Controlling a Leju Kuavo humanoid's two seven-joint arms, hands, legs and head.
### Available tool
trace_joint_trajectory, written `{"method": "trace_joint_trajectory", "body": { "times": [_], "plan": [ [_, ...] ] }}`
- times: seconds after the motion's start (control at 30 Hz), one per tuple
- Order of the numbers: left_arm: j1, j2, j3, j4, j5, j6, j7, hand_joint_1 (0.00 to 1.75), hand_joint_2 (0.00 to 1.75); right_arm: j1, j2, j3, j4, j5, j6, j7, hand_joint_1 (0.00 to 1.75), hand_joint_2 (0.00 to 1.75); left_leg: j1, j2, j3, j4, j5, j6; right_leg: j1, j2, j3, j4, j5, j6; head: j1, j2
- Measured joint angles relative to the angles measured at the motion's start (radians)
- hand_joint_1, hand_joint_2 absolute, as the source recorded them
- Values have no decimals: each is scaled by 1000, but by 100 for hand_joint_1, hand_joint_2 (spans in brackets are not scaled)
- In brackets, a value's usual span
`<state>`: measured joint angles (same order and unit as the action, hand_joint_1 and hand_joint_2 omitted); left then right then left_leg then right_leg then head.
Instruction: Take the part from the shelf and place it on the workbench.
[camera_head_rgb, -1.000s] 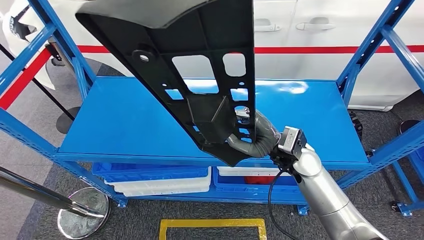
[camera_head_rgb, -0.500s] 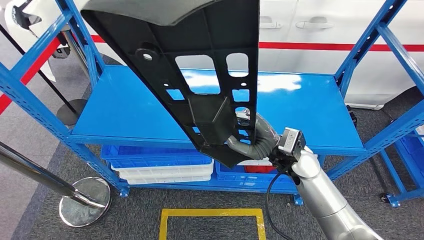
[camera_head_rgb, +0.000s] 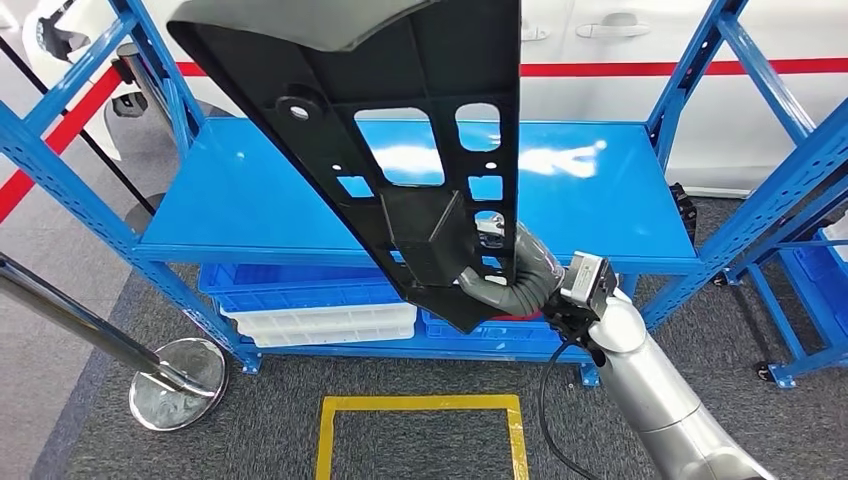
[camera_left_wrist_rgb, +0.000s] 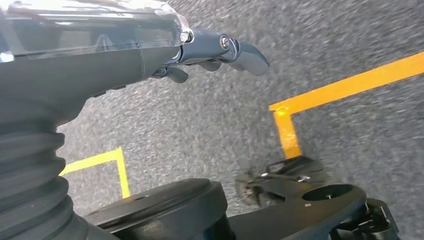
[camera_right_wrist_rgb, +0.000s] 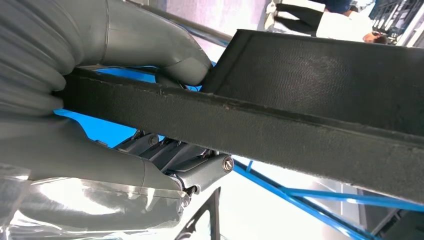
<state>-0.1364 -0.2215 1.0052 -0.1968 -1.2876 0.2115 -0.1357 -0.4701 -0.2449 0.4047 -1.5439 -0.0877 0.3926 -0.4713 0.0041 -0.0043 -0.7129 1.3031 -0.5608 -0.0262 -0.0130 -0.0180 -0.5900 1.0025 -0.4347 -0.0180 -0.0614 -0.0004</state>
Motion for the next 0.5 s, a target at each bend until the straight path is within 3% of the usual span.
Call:
{"method": "trace_joint_trajectory", "body": {
  "times": [0.03,0.1,0.17,0.2,0.27,0.3,0.33,0.37,0.43,0.47,0.5],
  "plan": [
    [0,0,0,0,0,0,2,0,175,0,0,0,0,0,0,0,140,175,0,0,26,-15,25,1,1,0,-13,2,9,1,0,0],
    [2,1,0,0,-1,-1,4,0,175,0,0,0,1,0,0,0,140,175,-1,-4,119,-136,71,11,2,2,-33,5,24,6,0,0],
    [5,1,0,0,-2,-2,7,0,175,-1,0,-1,1,-1,1,0,140,175,-5,-10,201,-269,68,23,3,3,-45,7,38,16,0,0],
    [5,1,0,0,-3,-2,8,0,175,-1,-1,-1,1,-2,1,1,140,175,-8,-13,218,-304,60,27,2,2,-49,5,47,21,0,0],
    [7,1,0,0,-4,-2,10,0,175,-1,-1,-1,1,-4,2,2,140,175,-10,-12,217,-322,70,38,0,1,-56,-1,61,33,0,0],
    [8,1,0,0,-6,-2,12,0,175,-1,-1,-2,1,-6,3,3,140,175,-8,-9,212,-327,81,45,-1,3,-60,3,54,38,0,0],
    [9,2,0,0,-7,-2,13,0,175,-1,0,-4,1,-6,3,4,140,175,-5,-7,205,-331,93,53,-1,5,-68,21,30,42,0,0],
    [8,2,0,0,-10,-2,15,0,175,-1,1,-6,1,-8,4,4,140,175,-3,-4,196,-335,105,60,-1,8,-82,62,-12,45,0,0],
    [6,2,-1,0,-13,-2,17,0,175,1,5,-11,2,-10,4,4,140,175,-4,-1,170,-331,123,67,-2,11,-117,194,-107,50,1,0],
    [6,2,-1,0,-14,-2,18,0,175,2,6,-13,2,-12,4,4,140,175,-4,0,155,-327,131,66,-3,11,-129,257,-133,53,1,0],
    [6,2,-1,0,-15,-2,19,0,175,3,7,-15,2,-13,4,5,140,175,-4,0,141,-322,139,65,-5,11,-128,292,-134,55,1,0]
  ]
}}
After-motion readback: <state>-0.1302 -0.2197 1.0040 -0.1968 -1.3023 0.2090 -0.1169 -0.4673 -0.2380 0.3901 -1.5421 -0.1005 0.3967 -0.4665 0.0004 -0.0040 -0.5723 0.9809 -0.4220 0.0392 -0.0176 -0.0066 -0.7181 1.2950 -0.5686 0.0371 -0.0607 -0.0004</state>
